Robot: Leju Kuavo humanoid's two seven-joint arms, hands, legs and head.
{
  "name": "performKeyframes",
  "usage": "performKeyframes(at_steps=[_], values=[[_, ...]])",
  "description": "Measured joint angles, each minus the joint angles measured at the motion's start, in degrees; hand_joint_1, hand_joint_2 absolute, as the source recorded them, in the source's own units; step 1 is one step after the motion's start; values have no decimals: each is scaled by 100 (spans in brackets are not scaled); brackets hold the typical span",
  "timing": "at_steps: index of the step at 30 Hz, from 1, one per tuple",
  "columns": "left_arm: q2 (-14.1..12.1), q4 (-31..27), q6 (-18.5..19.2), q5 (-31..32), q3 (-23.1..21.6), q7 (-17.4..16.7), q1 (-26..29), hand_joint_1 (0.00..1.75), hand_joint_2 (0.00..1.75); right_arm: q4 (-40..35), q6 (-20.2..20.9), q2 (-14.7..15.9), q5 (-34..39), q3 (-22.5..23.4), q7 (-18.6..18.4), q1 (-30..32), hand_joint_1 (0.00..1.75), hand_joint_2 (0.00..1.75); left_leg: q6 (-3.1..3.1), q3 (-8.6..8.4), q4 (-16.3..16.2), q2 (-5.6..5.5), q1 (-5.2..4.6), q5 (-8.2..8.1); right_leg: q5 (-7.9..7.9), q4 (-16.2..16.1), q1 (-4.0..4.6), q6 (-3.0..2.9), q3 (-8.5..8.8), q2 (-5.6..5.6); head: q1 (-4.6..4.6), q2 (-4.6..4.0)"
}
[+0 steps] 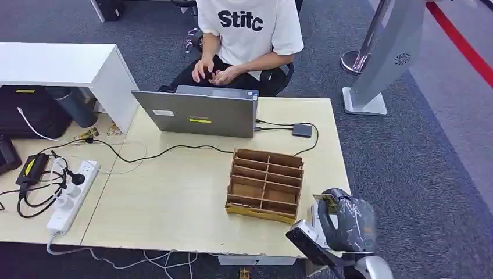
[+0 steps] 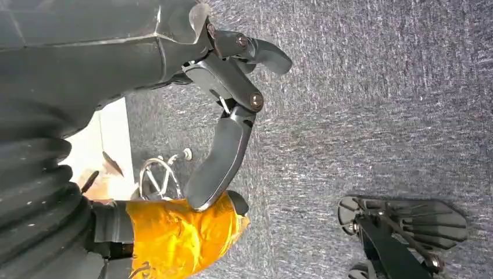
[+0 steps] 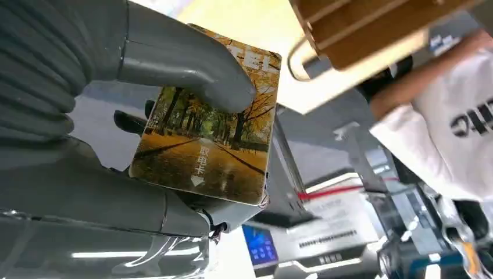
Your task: Pass the card to the sensor for recognition and then transmit it.
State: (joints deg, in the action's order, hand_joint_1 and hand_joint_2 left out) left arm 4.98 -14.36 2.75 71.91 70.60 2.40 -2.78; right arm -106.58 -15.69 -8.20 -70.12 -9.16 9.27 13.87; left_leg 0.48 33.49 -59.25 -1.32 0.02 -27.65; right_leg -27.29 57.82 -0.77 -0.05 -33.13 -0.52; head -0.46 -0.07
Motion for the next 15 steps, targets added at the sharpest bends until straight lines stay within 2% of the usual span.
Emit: performKeyframes(at_steps=[3, 5, 11, 13, 15], values=[[0, 0, 9, 33, 17, 0, -8, 0, 175, -224, -138, 52, 15, -154, 229, -14, 175, 175, 0, 2, 0, 1, -1, 0, 0, 2, 0, 0, 1, -1, 0, 0], [-7, 0, 31, 105, 17, 2, -10, 0, 175, -413, -72, 118, -20, -365, 282, -199, 175, 175, 0, 2, 0, 7, -1, 1, 4, 2, 0, -4, 0, -6, 0, 0], [-76, 0, 133, 387, 11, 37, -97, 0, 175, -331, 1019, 271, 271, -1233, -151, -1715, 175, 175, -8, -3, 1, 26, 3, 21, 23, 4, 0, -3, -1, -25, 0, 0], [-94, 0, 144, 444, -2, 59, -114, 0, 175, -128, 1246, 273, 354, -1401, -278, -2031, 175, 175, -6, 10, 1, -3, 6, 34, 25, 6, 2, -2, 5, -3, 7, 0], [-125, 0, 168, 551, -50, 59, -121, 0, 175, 537, 1520, 247, 582, -1613, -479, -2920, 175, 175, -22, 24, 1, 24, 5, 45, 52, 17, 1, -27, -32, -24, 0, 0]])
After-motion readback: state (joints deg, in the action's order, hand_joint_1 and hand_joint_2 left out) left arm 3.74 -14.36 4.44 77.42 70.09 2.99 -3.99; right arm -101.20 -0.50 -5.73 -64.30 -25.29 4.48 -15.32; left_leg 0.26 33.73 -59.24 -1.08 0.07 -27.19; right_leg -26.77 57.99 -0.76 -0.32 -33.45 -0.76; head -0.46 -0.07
